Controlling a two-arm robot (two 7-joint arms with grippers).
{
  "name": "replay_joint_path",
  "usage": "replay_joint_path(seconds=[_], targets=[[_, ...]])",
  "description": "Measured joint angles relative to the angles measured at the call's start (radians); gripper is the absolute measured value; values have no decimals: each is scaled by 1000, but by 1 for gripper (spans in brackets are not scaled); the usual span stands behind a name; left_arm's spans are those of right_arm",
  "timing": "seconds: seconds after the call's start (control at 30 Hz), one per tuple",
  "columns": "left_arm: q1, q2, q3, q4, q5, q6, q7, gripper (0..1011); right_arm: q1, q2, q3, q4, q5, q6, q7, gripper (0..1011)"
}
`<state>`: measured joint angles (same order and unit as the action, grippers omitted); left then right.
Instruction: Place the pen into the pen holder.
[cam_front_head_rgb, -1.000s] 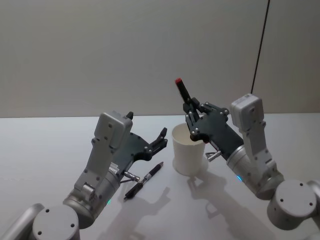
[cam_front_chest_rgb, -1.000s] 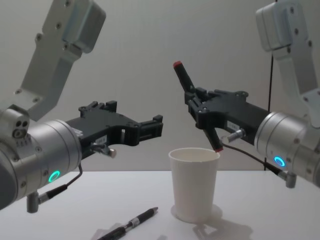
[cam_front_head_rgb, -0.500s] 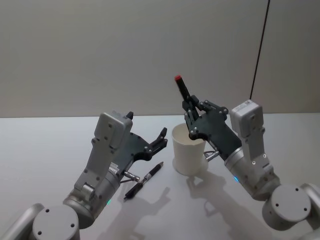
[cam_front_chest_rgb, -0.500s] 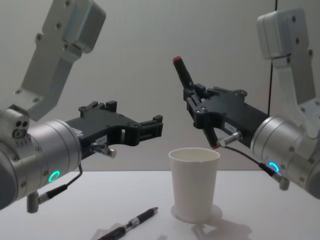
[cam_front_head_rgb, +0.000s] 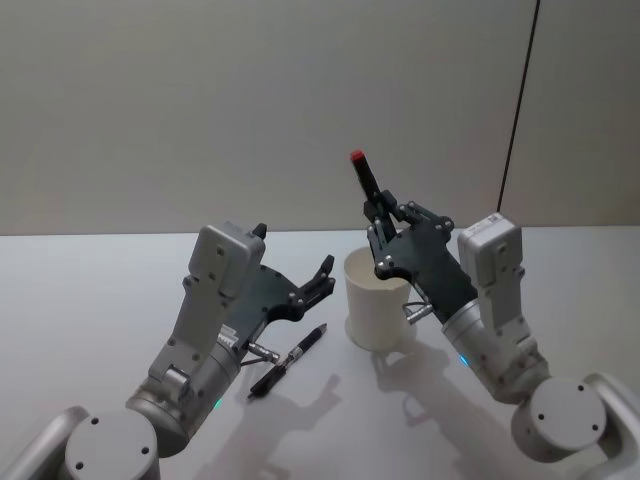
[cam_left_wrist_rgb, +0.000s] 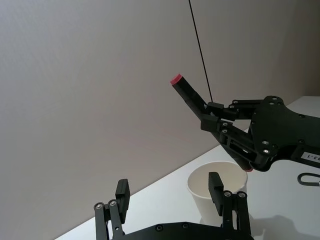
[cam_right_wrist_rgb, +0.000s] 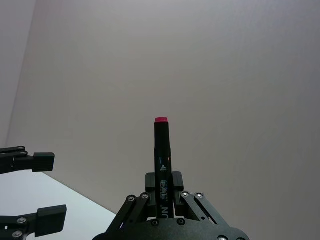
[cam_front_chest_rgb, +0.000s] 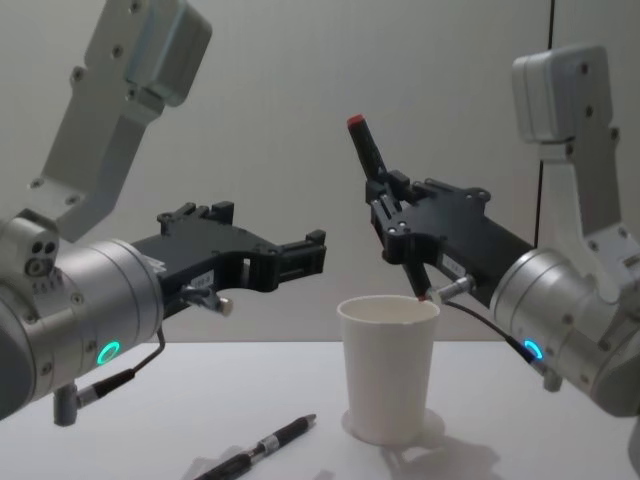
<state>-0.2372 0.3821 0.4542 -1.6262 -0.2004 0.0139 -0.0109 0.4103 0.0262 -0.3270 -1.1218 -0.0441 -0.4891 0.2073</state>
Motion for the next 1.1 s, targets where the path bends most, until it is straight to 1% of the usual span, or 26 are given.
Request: replay_joint_path(seconds=[0.37,0.6,1.1], targets=[[0,0,0,0,0,0,0,1004,29,-19,-4,83,-3,-78,-27,179],[0,0,0,0,0,0,0,1004,46,-31,-9,127,-10,-114,-43,179],[0,0,0,0,0,0,0,1004,74,-50,-15,202,-25,-165,-63,179]])
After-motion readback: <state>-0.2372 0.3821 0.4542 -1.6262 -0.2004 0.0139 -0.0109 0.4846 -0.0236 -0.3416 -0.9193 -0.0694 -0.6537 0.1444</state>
